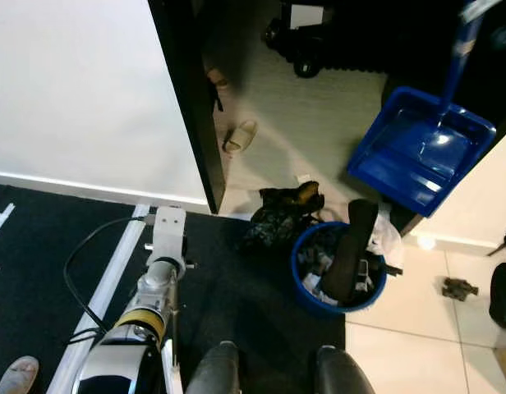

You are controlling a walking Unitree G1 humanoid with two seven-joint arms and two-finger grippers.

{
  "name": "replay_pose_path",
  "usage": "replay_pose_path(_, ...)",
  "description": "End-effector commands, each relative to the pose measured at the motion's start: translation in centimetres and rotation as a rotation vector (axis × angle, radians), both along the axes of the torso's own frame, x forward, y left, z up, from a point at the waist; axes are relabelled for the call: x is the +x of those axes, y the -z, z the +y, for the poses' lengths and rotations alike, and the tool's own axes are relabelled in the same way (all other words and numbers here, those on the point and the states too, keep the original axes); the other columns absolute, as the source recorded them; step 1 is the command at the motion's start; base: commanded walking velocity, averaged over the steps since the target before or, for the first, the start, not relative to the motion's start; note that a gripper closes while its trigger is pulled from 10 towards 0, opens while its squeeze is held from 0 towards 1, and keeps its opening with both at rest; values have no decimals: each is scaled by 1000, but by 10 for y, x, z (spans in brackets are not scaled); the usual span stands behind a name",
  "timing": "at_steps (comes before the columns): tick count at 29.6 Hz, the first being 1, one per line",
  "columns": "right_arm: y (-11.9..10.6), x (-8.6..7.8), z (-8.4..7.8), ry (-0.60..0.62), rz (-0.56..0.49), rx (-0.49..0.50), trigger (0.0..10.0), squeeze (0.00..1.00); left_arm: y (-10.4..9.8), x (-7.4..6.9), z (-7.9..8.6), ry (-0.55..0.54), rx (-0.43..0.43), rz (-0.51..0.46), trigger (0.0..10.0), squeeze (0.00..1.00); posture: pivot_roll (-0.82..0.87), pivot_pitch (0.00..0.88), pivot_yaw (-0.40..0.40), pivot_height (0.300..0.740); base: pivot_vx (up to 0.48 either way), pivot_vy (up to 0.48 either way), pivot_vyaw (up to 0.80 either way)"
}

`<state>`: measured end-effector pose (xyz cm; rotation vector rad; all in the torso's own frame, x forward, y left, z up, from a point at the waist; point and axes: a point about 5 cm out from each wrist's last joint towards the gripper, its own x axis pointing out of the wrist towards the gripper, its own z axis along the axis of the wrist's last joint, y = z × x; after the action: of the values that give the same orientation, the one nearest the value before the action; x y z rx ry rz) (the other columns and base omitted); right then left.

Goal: Sweep floor

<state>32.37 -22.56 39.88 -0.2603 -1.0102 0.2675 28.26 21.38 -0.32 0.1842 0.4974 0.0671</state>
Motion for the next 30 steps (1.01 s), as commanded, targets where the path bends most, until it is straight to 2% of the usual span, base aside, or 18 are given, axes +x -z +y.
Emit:
replay_pose_path(1, 7, 15, -10, -107, 137, 227, 10000, 0, 4, -6, 11, -13, 39, 43, 10000, 0, 38, 16, -3, 740, 0, 0, 0)
replay_pose_path(3, 20, 29, -13, -192, 277, 361, 10000, 0, 4, -6, 14, -25, 50, 45, 10000, 0, 42, 16, -7, 740, 0, 0, 0)
replay_pose_path(4, 20, 29, -13, -192, 277, 361, 10000, 0, 4, -6, 14, -25, 50, 45, 10000, 0, 42, 16, -7, 740, 0, 0, 0)
replay_pose_path(6, 34, 36, -14, -283, 338, 510, 10000, 0, 3, -8, 22, -65, 43, 37, 10000, 0, 54, 21, -15, 740, 0, 167, 0)
replay_pose_path(8, 41, 40, -13, -332, 359, 595, 10000, 0, 3, -10, 27, -92, 39, 35, 10000, 0, 55, 21, -16, 740, 0, 407, 0)
replay_pose_path(11, 45, 43, -10, -364, 380, 642, 10000, 0, 3, -11, 29, -99, 41, 42, 10000, 0, 60, 23, -19, 740, 0, 480, 0)
replay_pose_path(13, 48, 44, -7, -370, 395, 651, 10000, 0, 4, -12, 31, -101, 43, 46, 10000, 0, 60, 23, -19, 740, 0, 480, 0)
replay_pose_path(15, 57, 48, 4, -371, 445, 639, 10000, 0, 5, -14, 34, -105, 53, 53, 10000, 0, 64, 23, -22, 740, 0, 480, 0)
replay_pose_path(18, 60, 48, 8, -376, 466, 631, 10000, 0, 5, -15, 35, -106, 56, 55, 10000, 0, 66, 24, -23, 740, 0, 480, 0)
replay_pose_path(20, 76, 50, 25, -373, 529, 603, 10000, 0, 5, -16, 36, -108, 68, 58, 10000, 0, 72, 26, -25, 740, 0, 480, 0)
replay_pose_path(21, 76, 50, 25, -373, 529, 603, 10000, 0, 5, -16, 36, -108, 68, 58, 10000, 0, 72, 26, -25, 740, 0, 480, 0)
replay_pose_path(22, 92, 52, 37, -356, 573, 581, 10000, 0, 4, -15, 38, -108, 75, 56, 10000, 0, 77, 28, -27, 740, 0, 480, 0)
replay_pose_path(26, 108, 52, 44, -307, 603, 534, 10000, 0, 2, -14, 38, -96, 88, 45, 10000, 0, 82, 29, -28, 740, 0, 480, 0)
replay_pose_path(30, 137, 52, 48, -212, 659, 475, 10000, 0, -1, -11, 37, -62, 100, 23, 10000, 0, 94, 30, -34, 740, 0, 480, 0)
